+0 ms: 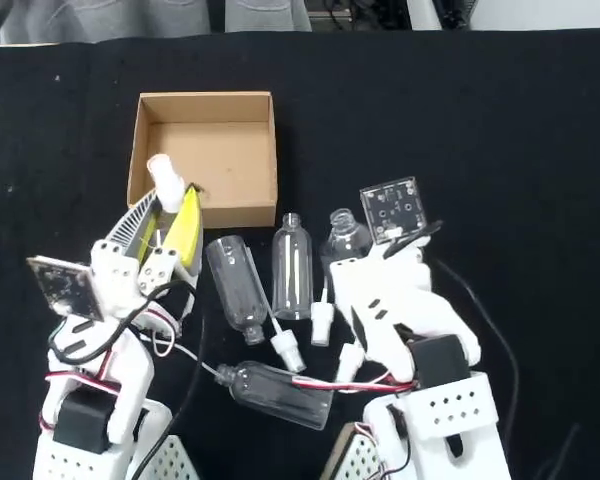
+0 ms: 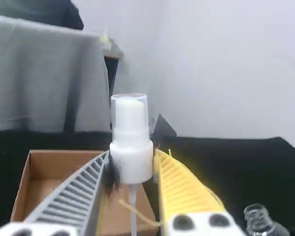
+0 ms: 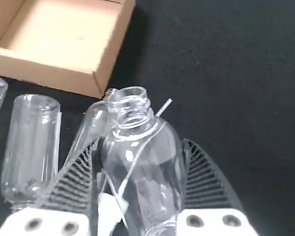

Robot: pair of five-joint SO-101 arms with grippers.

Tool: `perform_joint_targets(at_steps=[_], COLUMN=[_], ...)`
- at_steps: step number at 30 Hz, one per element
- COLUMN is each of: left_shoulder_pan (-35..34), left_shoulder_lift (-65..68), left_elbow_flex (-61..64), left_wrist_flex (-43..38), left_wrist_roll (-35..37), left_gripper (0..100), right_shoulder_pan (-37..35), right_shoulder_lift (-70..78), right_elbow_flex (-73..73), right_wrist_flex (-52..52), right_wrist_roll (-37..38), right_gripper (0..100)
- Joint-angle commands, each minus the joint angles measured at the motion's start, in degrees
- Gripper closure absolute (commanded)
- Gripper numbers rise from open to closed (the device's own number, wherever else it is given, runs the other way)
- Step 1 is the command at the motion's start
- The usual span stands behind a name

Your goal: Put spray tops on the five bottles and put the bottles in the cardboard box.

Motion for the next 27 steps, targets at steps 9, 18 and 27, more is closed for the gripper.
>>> perform_joint_targets(at_steps=[9,18,27], left_shoulder_pan=[-0.31,-0.4,-0.4], left_shoulder_lift=[-0.62,-0.62,-0.53], left_elbow_flex=[-3.56,-3.56,-3.56], left_wrist_flex=[-12.48,-20.04,-21.36], left_wrist_roll=[0.7,8.18,17.85], left_gripper=[97,97,97], right_shoulder_pan=[-6.42,-6.42,-6.42], right_shoulder_lift=[-1.8,-1.8,-1.8], right_elbow_flex=[-0.31,6.55,11.3], right_wrist_flex=[-3.96,-16.44,-24.79], right_wrist_roll=[-0.62,-0.18,-0.18], right_gripper=[93.1,93.1,93.1])
